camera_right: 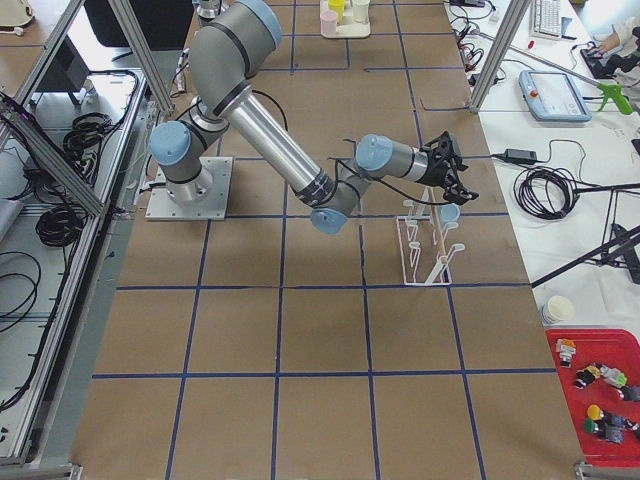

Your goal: Transfer IKEA cup to right arm and place on rack

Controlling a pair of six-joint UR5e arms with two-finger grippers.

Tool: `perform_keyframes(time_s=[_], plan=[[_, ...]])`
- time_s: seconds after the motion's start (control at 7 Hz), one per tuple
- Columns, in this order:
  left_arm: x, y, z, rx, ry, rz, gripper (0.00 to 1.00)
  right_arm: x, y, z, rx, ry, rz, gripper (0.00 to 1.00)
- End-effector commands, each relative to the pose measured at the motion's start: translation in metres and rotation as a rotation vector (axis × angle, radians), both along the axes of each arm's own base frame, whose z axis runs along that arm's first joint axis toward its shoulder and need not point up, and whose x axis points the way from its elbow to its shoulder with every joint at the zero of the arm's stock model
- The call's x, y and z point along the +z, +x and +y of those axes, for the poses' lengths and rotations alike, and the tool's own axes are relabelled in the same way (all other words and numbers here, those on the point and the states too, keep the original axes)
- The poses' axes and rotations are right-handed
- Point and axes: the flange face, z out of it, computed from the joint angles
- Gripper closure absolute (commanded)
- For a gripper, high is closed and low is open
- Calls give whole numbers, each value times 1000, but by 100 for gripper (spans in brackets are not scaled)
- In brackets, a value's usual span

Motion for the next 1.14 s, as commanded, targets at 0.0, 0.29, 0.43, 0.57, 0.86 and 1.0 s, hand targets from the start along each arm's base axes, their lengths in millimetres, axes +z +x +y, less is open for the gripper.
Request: perform_keyframes(time_s=[0.0,0.29,0.43,0.57,0.86,1.0], plan=[[-9,12,1,11,-11,-6,2,37,23,5,26,-38,22,0],[-40,18,-13,86,14,3,2,63,91,2,131,-78,30,0],[-58,19,-20,107,36,12,2,76,128,3,182,-95,29,0],[-77,20,-25,114,65,29,2,84,143,6,187,-66,-17,0],[-115,12,-18,125,56,21,2,76,158,5,134,154,-237,0],[-134,11,-13,123,52,17,2,76,175,4,105,180,-338,0]])
